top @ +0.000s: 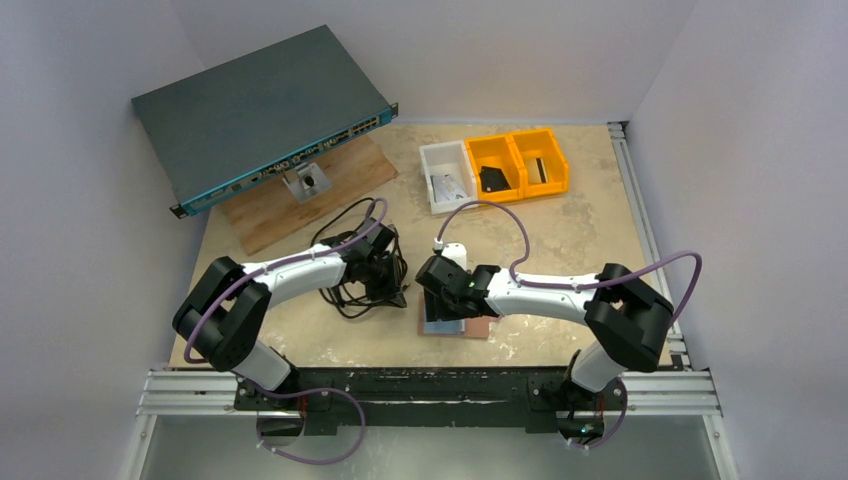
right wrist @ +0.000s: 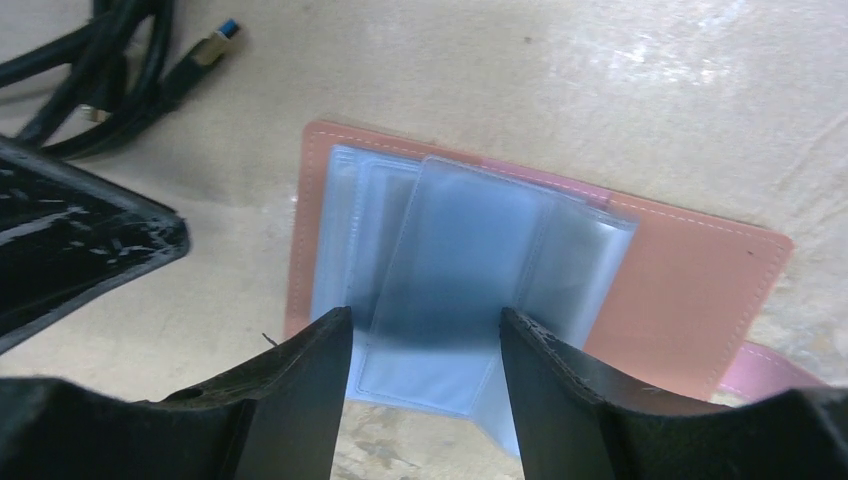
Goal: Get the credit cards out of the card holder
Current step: Open the card holder at the center of the board.
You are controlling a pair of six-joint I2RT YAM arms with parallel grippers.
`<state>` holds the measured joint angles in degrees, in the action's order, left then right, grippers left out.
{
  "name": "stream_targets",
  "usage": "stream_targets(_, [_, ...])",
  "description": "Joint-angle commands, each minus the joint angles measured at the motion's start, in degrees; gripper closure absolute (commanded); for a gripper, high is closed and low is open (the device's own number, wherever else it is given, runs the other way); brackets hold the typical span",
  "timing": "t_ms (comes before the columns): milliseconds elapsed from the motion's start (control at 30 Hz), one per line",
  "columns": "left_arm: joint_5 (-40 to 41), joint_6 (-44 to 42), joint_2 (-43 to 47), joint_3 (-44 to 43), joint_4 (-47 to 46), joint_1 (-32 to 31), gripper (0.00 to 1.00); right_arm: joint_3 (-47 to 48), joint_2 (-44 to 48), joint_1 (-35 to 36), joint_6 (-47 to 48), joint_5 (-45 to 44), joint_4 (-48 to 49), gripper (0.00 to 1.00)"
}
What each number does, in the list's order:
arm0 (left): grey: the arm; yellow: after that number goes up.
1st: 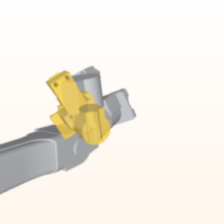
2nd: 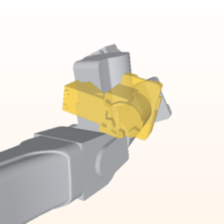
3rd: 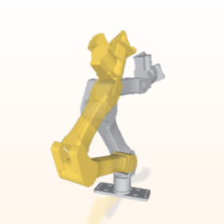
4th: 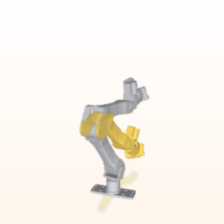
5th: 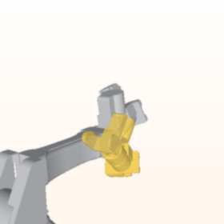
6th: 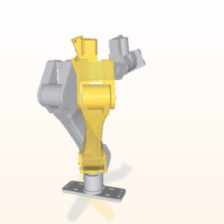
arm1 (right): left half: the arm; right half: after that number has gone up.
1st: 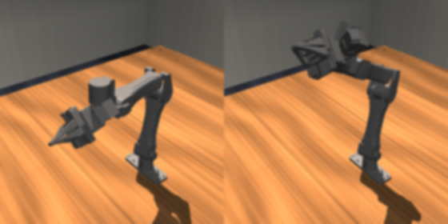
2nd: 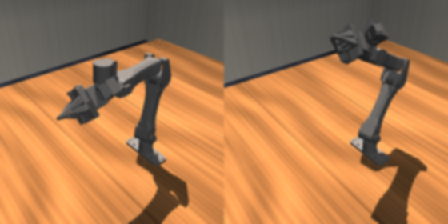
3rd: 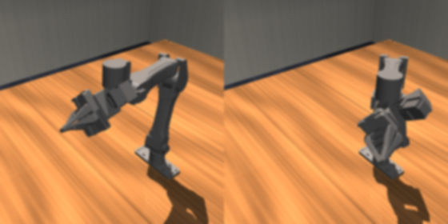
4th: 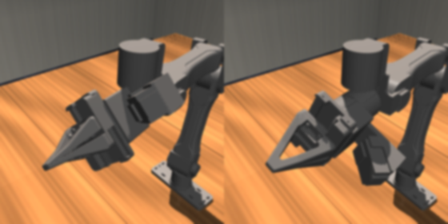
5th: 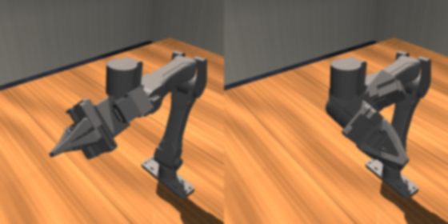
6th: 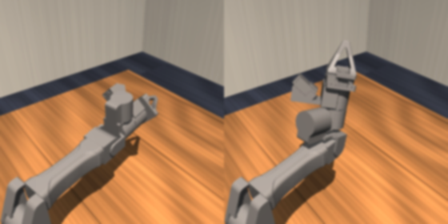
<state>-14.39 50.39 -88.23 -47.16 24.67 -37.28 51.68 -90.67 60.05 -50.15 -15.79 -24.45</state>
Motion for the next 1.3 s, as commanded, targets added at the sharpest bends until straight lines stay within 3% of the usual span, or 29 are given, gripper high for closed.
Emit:
stream_targets(0, [-0.3,-0.1,0.5,-2.1,-0.3,-0.3,0.92,0.8,2.2,-0.1,-0.7,-4.6,-5.2,0.44])
stream_targets(567, [-0.6,-0.4,-0.8,-3.1,0.0,-0.4,0.92,-3.1,1.5,-0.6,-0.7,-1.8,-1.5,0.47])
stream_targets(1000, [-0.6,0.4,0.6,-3.4,0.1,-2.5,0.92,-7.0,4.6,-1.1,1.5,8.2,10.9,0.83])
stream_targets(1267, [0.2,2.7,-1.6,-6.1,-0.3,-7.3,0.92,-7.6,7.3,-1.2,2.1,10.2,13.8,0.92])
